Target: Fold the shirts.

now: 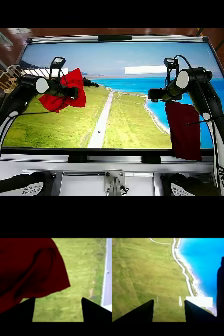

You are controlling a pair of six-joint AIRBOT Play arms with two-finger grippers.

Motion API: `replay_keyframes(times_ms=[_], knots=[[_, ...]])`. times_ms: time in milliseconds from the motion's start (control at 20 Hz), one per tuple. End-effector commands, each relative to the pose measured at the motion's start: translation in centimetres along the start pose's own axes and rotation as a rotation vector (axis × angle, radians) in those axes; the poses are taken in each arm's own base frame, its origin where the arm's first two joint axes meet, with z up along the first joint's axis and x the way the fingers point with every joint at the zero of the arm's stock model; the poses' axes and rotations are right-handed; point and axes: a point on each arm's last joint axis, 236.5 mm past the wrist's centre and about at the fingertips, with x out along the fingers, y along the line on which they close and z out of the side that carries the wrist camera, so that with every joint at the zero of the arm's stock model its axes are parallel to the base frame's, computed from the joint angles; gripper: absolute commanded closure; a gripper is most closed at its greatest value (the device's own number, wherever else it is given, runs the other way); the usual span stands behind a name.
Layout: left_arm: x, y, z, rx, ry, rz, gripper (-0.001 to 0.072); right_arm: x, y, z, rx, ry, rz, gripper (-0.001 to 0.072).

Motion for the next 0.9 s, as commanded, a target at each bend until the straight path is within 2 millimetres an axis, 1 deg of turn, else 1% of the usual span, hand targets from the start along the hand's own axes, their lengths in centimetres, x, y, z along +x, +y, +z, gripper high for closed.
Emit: replay_keyframes(times_ms=[0, 50, 150, 200, 300, 350, 450, 500, 550, 600, 650, 700, 750, 800, 850], knots=[[3.5, 5.5, 1.8, -0.084, 0.023, 0.070, 0.0008, 0.0, 0.1, 0.2, -0.001, -0.009, 0.003, 0.0229], [4.6, 6.3, 2.1, -0.097, 0.033, 0.077, 0.0008, 0.0, 0.1, 0.2, -0.001, -0.006, 0.003, 0.0229], [7.0, 6.8, 2.0, -0.097, 0.064, 0.080, 0.0008, 0.0, 0.0, -0.1, -0.001, 0.003, 0.001, 0.0229], [8.3, 6.8, 1.4, -0.096, 0.089, 0.079, 0.0009, 0.0, 0.0, -0.1, -0.001, 0.004, 0.001, 0.0229], [10.4, 6.9, -0.4, -0.136, 0.152, 0.080, 0.0021, 0.0, 0.0, -0.1, -0.001, 0.007, 0.000, 0.0229], [11.0, 6.6, -1.4, -0.154, 0.189, 0.072, 0.0106, 0.0, -0.1, -0.2, -0.002, 0.008, -0.004, 0.0229], [11.1, 5.8, -2.5, -0.146, 0.239, 0.039, 0.0619, 0.0, -0.8, 0.0, -0.013, -0.001, -0.034, 0.0229], [10.5, 5.5, -2.2, -0.131, 0.240, 0.026, 0.0674, -0.1, -1.5, 0.2, -0.021, -0.006, -0.062, 0.0229], [9.4, 5.3, -1.2, -0.122, 0.224, 0.018, 0.0674, -0.1, -2.2, 0.2, -0.026, -0.009, -0.094, 0.0229], [7.8, 4.9, 0.5, -0.103, 0.189, 0.007, 0.0675, -0.3, -3.1, 0.3, -0.031, -0.014, -0.131, 0.0229], [5.3, 4.3, 3.1, -0.068, 0.123, 0.000, 0.0675, -0.8, -4.0, 0.6, -0.040, -0.026, -0.169, 0.0229], [2.2, 3.3, 6.0, -0.028, 0.035, -0.008, 0.0675, -1.7, -5.1, 1.0, -0.050, -0.052, -0.215, 0.0229], [-1.8, 1.6, 9.1, 0.011, -0.074, -0.021, 0.0675, -3.0, -6.1, 1.4, -0.057, -0.087, -0.261, 0.0229], [-5.8, -0.3, 11.5, 0.043, -0.172, -0.039, 0.0675, -4.7, -7.2, 1.9, -0.061, -0.135, -0.306, 0.0229], [-10.3, -2.6, 13.4, 0.079, -0.270, -0.065, 0.0675, -6.8, -8.1, 2.4, -0.062, -0.191, -0.347, 0.0229]])
